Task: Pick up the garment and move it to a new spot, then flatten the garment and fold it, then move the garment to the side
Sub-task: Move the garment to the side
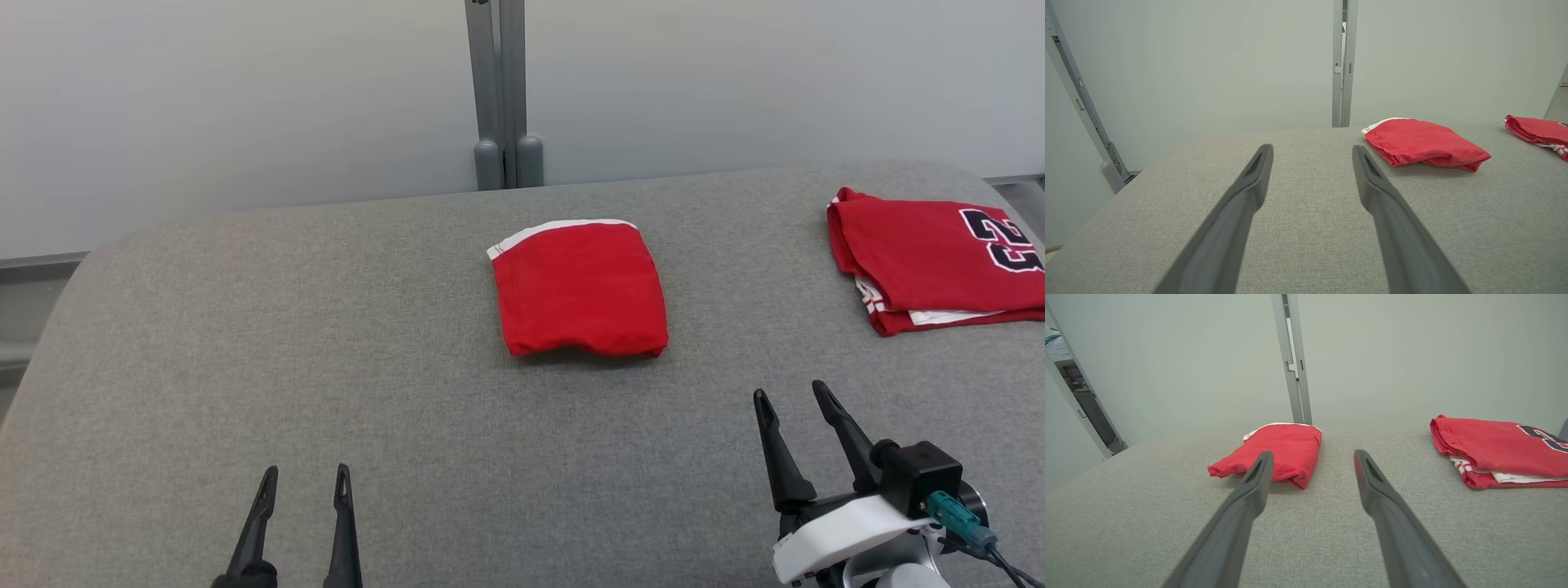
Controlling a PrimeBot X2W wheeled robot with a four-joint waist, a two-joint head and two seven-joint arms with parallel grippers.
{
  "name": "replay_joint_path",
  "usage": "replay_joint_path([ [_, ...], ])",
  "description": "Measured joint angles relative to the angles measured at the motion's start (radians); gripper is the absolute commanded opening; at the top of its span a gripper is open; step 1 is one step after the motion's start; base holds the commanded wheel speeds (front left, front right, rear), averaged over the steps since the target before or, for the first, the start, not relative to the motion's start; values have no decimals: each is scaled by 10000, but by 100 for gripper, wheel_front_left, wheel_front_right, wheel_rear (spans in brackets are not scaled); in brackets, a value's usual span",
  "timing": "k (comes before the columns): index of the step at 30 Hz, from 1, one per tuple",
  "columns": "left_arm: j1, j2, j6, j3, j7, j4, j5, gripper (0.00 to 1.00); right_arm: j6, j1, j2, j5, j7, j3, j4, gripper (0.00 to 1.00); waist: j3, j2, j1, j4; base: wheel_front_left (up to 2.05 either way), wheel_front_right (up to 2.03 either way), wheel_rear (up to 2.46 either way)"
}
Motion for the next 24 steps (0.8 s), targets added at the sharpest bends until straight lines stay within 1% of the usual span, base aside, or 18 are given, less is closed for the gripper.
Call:
replay_joint_path([
  [19, -10, 0, 2, -75, 0, 36, 27, 100, 0, 2, -4, 23, 0, 25, 59, 100, 46, 0, 0, 58, 0, 0, 0],
  [24, -23, 0, 12, -111, 0, 17, 27, 100, 0, -58, 79, 527, 0, 293, 337, 100, 126, 0, 0, 65, 0, 0, 0],
])
